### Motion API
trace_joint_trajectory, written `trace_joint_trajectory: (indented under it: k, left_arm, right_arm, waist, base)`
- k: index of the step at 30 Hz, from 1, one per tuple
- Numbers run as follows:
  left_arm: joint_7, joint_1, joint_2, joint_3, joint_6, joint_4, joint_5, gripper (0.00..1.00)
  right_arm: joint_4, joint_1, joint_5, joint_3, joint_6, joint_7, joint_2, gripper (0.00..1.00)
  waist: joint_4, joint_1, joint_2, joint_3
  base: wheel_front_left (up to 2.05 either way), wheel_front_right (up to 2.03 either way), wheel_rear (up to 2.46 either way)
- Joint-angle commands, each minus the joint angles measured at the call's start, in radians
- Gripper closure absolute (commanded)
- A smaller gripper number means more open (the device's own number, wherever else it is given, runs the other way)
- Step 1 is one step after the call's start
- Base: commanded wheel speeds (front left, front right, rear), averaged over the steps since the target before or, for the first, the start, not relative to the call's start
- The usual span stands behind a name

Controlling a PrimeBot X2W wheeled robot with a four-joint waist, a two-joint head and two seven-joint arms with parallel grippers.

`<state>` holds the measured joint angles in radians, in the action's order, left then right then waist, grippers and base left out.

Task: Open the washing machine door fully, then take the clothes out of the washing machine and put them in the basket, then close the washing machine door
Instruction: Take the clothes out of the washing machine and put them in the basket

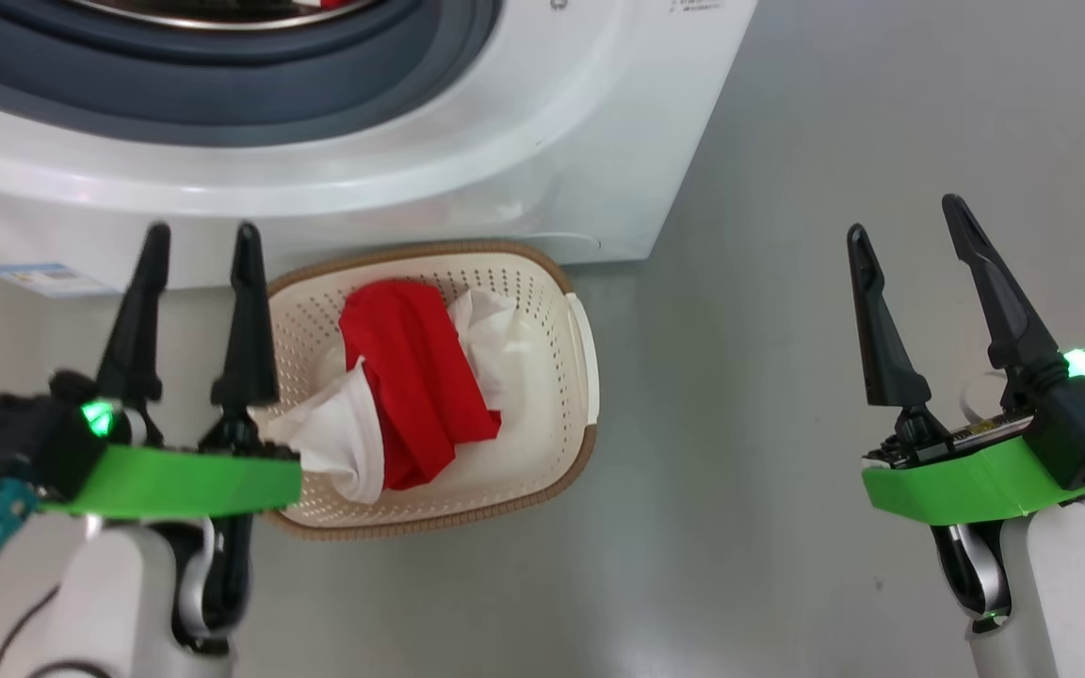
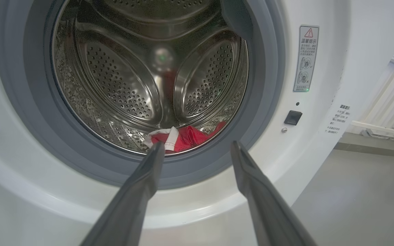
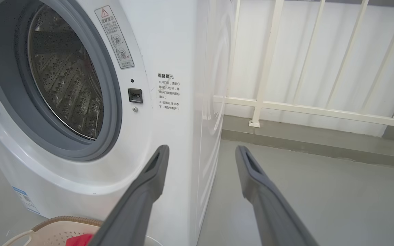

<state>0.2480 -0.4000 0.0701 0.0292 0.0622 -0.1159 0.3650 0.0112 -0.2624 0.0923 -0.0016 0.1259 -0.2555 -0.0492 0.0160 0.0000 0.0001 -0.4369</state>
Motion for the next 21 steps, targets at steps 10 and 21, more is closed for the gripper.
trace_joint_trajectory:
  k: [10, 21]
  left_arm:
    - [0.012, -0.222, 0.065, -0.052, 0.022, -0.058, -0.013, 0.00]
    - [0.013, -0.423, 0.106, -0.059, 0.041, -0.193, -0.019, 0.00]
  right_arm:
    - [0.045, -0.034, 0.001, 0.030, 0.005, -0.006, -0.001, 0.00]
    - [0.060, -0.048, 0.010, 0.039, 0.005, -0.006, -0.001, 0.00]
  waist:
    - [-0.039, 0.0000, -0.0001, -0.135]
    - [-0.074, 0.0000, -0.0001, -0.210]
  base:
    - [0.00, 0.00, 0.00]
    - [0.00, 0.00, 0.00]
